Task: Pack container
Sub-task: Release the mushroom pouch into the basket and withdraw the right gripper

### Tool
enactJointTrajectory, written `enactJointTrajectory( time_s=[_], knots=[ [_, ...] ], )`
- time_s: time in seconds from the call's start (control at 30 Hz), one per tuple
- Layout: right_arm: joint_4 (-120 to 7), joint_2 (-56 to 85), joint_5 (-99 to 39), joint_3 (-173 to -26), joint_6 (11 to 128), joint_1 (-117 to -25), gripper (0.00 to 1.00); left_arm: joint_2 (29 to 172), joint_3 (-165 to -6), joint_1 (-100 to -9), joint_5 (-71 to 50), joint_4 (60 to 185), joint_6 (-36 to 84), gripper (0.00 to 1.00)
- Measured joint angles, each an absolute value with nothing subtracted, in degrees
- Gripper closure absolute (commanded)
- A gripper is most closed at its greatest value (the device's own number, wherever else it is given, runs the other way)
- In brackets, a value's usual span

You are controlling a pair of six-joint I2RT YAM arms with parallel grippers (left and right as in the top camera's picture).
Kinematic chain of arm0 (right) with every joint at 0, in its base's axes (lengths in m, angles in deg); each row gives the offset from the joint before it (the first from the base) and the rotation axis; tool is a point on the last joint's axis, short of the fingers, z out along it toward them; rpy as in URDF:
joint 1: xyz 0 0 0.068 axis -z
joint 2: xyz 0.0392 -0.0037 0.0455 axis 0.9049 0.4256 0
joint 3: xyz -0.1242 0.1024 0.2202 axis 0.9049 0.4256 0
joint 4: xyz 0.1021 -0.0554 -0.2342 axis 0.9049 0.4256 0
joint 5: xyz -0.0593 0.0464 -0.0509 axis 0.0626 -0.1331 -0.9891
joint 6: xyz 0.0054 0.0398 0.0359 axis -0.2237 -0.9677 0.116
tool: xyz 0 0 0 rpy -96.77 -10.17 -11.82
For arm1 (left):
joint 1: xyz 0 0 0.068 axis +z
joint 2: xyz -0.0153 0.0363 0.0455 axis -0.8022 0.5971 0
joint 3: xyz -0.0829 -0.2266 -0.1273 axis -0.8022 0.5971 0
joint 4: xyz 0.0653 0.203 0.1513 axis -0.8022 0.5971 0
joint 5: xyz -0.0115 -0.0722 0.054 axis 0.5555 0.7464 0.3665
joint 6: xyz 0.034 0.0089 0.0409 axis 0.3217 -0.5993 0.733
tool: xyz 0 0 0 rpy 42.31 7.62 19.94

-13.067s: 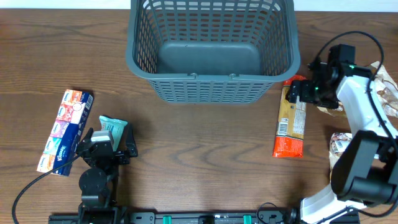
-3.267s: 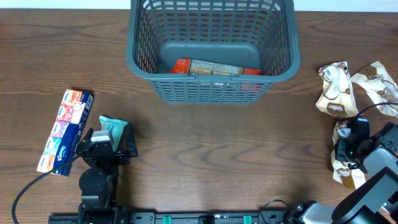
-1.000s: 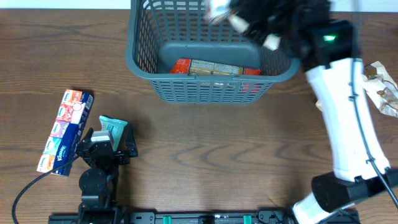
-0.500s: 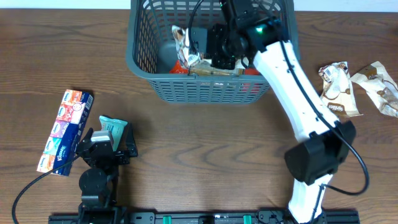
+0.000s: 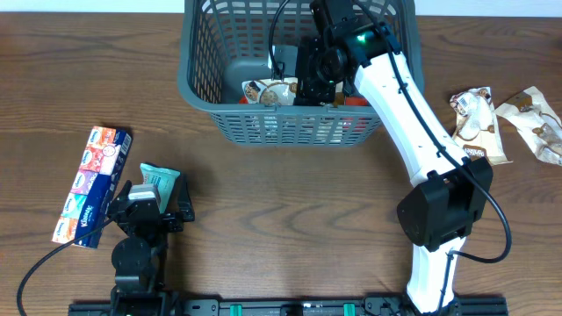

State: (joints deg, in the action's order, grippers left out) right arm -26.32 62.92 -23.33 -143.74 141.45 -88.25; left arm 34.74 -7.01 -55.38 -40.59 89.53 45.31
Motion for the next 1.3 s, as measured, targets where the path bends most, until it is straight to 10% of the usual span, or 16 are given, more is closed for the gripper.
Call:
enactJointTrajectory(
  time_s=[0.37, 0.7, 1.3],
  knots=[
    [-35.5, 50.9, -21.2, -143.8, 133.3, -85.1, 0.01, 34.7, -7.0, -55.4, -40.6, 89.5, 45.3, 0.01],
    [-35.7, 35.7, -27.6, -145.8, 109.3, -57.1, 0.15, 34.7, -7.0, -55.4, -40.6, 89.5, 45.3, 0.01],
    [-22.1, 53.7, -31.4, -145.7, 105.3, -42.6, 0.08, 34.7, -7.0, -55.4, -40.6, 89.5, 45.3, 0.01]
  ],
)
